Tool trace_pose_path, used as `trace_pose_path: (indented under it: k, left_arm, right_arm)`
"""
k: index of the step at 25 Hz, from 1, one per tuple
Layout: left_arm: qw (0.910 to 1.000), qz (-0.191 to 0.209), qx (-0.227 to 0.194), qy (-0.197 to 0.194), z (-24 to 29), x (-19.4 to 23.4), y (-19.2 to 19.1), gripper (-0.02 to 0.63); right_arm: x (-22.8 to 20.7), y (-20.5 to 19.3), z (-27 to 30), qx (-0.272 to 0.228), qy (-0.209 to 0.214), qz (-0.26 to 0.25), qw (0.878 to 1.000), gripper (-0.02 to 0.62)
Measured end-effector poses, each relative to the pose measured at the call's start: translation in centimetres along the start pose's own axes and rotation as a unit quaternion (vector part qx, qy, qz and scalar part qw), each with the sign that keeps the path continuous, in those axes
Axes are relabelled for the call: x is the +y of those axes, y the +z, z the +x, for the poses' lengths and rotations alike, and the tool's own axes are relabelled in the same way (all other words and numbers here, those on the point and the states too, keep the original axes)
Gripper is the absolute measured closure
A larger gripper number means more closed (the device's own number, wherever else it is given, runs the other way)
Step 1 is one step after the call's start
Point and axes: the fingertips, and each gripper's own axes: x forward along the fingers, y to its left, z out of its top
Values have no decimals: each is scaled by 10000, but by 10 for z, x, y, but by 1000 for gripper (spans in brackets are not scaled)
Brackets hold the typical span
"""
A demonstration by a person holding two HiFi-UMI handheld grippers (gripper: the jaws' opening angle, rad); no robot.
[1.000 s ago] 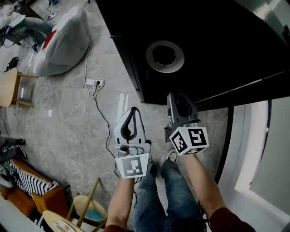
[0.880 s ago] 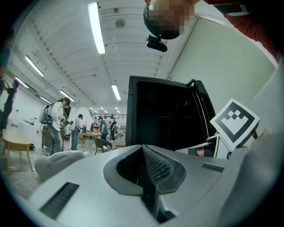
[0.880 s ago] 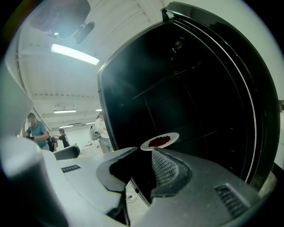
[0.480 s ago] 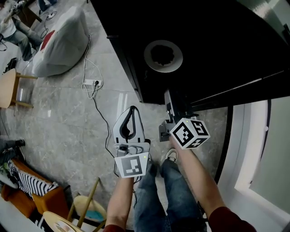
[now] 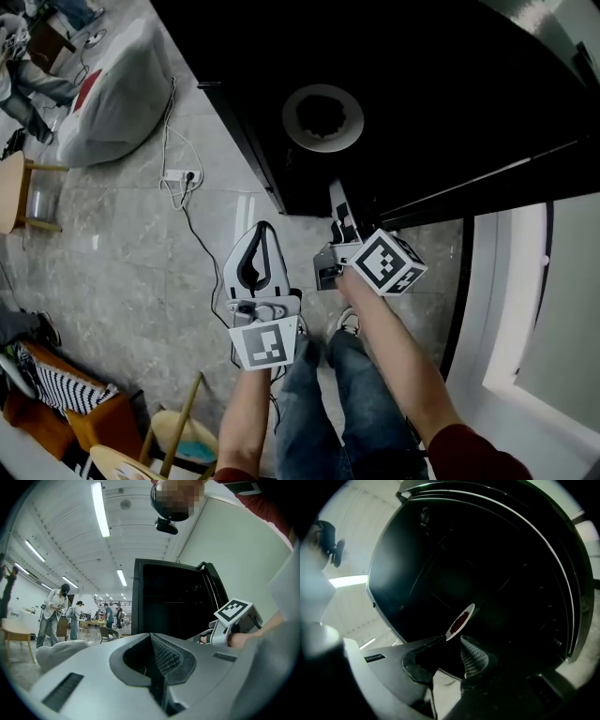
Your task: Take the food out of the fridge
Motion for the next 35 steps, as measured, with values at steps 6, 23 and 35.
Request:
trace_pose_path:
  k: [6, 23, 35]
  left_arm:
    - [10000, -6, 2, -10, 1, -1, -2, 594]
    - [10000, -12, 44, -23, 3, -2, -5, 594]
    - [10000, -5, 43, -14, -1, -1, -6, 594]
  right_arm:
    - [-7, 3, 7, -77, 18, 687, 9976, 492]
    - [-14, 8, 43, -137, 201, 1799, 9834, 488]
    - [-17, 6, 55, -158, 228, 2307, 9726, 488]
